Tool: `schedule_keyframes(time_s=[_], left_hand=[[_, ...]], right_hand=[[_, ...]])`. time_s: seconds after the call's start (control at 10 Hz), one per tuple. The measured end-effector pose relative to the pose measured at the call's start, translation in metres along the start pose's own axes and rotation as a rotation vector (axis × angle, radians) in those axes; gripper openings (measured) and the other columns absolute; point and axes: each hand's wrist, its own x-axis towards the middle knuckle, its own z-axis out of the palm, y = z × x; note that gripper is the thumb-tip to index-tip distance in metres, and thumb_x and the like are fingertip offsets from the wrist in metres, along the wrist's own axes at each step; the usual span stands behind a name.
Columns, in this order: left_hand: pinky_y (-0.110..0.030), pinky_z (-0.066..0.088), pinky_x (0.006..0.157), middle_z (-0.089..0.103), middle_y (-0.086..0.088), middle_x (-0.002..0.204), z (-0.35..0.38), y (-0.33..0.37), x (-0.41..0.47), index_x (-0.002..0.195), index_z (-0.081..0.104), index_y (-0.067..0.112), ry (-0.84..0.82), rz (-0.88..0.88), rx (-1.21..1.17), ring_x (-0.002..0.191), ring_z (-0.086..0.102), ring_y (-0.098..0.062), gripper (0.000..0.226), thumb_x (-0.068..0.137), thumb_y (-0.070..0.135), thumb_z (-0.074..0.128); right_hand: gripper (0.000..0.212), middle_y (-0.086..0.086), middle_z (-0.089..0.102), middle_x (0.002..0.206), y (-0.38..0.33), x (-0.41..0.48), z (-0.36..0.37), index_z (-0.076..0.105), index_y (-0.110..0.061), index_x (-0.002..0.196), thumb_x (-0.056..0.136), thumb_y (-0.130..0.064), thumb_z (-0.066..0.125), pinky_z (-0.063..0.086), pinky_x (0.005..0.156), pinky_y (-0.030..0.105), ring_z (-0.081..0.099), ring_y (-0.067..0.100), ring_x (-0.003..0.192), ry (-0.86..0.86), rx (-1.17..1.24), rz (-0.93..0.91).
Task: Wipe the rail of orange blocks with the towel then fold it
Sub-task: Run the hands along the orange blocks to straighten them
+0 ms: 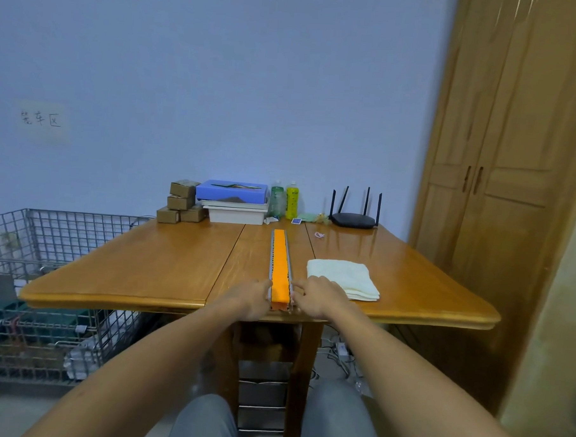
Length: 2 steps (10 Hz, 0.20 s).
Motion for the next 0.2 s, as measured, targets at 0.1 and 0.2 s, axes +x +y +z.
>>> schedule_keyframes(time_s=[0.1, 0.2], left_hand=[[-0.042, 0.043, 0.108, 0.045, -0.01, 0.156, -0.011, 0.0, 0.02, 0.155, 0.037, 0.017, 0.034, -0.016, 0.012, 0.139, 0.046, -0.029, 0.055, 0.106, 0.043, 0.042], [-0.044, 0.044, 0.106, 0.051, -0.01, 0.15, -0.026, 0.003, 0.043, 0.149, 0.047, 0.016, 0.099, -0.044, 0.032, 0.134, 0.049, -0.029, 0.06, 0.106, 0.054, 0.031]], right_hand=[[0.049, 0.009, 0.052, 0.145, 0.007, 0.021, -0.011, 0.05, -0.028, 0.146, 0.104, -0.049, 0.034, 0.042, 0.103, 0.045, 0.046, 0.032, 0.13, -0.011, -0.036, 0.019], [0.052, 0.008, 0.053, 0.143, 0.011, 0.047, -0.023, 0.055, -0.026, 0.141, 0.104, -0.051, 0.03, 0.043, 0.102, 0.046, 0.046, 0.032, 0.13, 0.021, -0.003, 0.039]])
